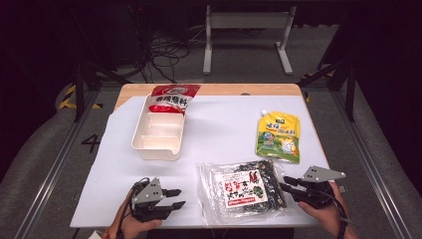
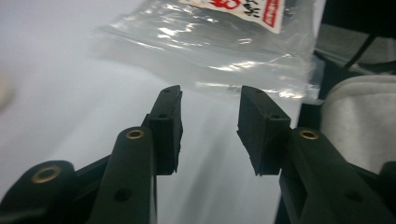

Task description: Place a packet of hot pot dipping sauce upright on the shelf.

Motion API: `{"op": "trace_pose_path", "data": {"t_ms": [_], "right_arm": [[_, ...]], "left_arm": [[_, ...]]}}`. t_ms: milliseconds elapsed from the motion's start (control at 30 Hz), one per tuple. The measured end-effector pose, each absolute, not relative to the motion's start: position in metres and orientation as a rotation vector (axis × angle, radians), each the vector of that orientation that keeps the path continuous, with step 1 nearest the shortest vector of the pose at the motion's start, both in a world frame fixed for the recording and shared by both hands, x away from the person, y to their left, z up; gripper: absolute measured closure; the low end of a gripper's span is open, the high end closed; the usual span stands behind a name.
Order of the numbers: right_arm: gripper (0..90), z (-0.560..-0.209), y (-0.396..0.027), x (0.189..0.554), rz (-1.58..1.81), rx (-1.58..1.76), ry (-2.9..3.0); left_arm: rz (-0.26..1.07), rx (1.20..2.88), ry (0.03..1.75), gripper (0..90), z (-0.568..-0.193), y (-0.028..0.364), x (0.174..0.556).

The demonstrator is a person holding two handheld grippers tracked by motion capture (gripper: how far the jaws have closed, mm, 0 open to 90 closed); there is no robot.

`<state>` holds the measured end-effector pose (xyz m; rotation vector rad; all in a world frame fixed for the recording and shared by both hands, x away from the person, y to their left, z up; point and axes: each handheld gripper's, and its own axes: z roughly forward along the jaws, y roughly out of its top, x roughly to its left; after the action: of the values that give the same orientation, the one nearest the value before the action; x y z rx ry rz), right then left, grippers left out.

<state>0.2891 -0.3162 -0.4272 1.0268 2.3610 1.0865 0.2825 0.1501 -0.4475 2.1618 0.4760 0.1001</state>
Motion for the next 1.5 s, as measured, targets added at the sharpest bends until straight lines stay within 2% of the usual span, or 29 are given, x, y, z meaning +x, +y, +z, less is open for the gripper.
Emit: {"op": "trace_pose_path", "data": {"t_ms": [133, 567, 667, 767, 1033, 1133, 1500], "right_arm": [[66.1, -0.430, -0.321, 0.288, 1.056, 1.058, 2.375], [70.5, -0.434, -0.332, 0.283, 1.029, 1.080, 2.453], [77.4, -0.438, -0.333, 0.284, 1.043, 1.092, 2.499], [80.6, -0.439, -0.329, 0.283, 1.074, 1.063, 2.530], [89.4, -0.445, -0.320, 0.281, 1.041, 1.041, 2.554], [89.6, -0.446, -0.317, 0.279, 1.029, 1.025, 2.541], [89.8, -0.447, -0.302, 0.276, 1.056, 1.015, 2.531]], "left_arm": [[0.056, 2.187, 0.457, 53.8, -0.453, 0.138, 0.282], [0.089, 2.293, 0.422, 52.0, -0.467, 0.115, 0.293], [0.088, 2.286, 0.434, 52.3, -0.467, 0.115, 0.295], [0.048, 2.276, 0.439, 50.6, -0.467, 0.117, 0.298], [-0.126, 2.228, 0.494, 35.5, -0.467, 0.123, 0.302], [-0.128, 2.216, 0.475, 27.8, -0.465, 0.118, 0.300], [-0.147, 2.158, 0.461, 23.0, -0.462, 0.109, 0.292]]}}
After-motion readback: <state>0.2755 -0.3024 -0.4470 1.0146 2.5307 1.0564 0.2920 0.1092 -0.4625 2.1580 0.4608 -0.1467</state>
